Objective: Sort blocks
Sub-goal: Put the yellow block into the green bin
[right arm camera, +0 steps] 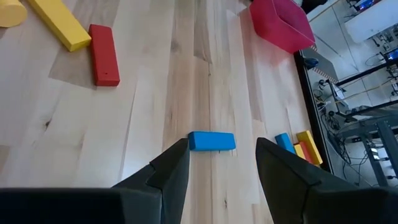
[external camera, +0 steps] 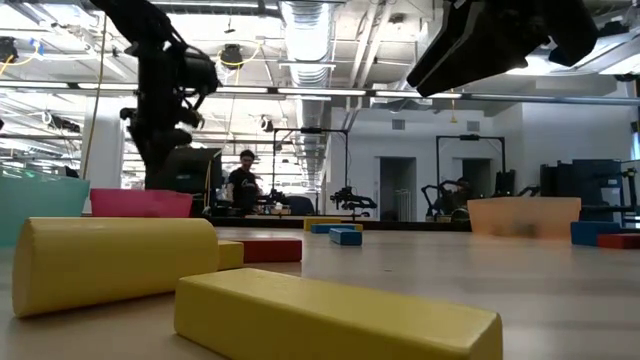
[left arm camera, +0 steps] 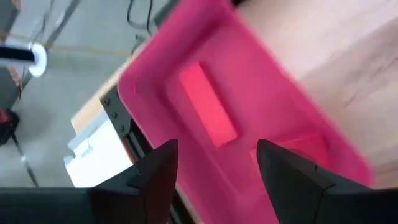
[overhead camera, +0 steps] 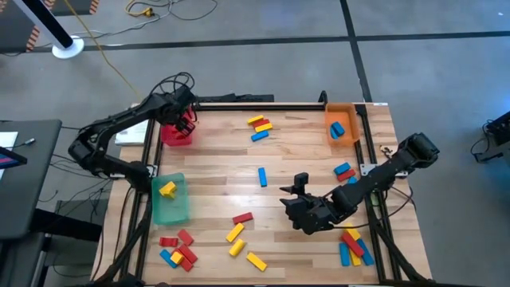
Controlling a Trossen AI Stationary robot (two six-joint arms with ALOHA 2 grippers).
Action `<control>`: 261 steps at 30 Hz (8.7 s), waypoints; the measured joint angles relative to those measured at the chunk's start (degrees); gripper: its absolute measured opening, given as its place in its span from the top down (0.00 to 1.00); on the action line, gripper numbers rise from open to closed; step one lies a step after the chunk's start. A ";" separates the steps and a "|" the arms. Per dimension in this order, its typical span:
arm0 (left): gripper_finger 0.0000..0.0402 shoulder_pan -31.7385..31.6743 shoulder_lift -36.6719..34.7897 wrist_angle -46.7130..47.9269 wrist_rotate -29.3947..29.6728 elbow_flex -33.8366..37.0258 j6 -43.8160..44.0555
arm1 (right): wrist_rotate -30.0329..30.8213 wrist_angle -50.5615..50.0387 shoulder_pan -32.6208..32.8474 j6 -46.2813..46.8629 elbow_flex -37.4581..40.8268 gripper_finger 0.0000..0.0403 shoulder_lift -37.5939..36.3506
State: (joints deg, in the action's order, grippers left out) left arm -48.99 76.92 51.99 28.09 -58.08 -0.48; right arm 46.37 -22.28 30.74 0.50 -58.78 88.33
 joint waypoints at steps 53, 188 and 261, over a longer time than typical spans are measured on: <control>0.47 61.82 1.18 -17.34 -19.62 0.00 13.89 | -44.24 -30.54 2.98 38.04 0.02 0.51 0.02; 0.47 64.12 12.45 -89.45 -22.87 7.19 0.96 | -7.56 10.36 0.48 8.49 -4.63 0.78 -9.90; 0.68 63.88 7.44 -78.76 -19.14 7.06 -9.57 | -14.57 13.04 -3.65 4.20 -4.68 0.37 -9.88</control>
State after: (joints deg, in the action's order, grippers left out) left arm 14.89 84.36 -26.78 8.95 -51.02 -10.06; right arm 31.80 -9.24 27.09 4.70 -63.46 78.46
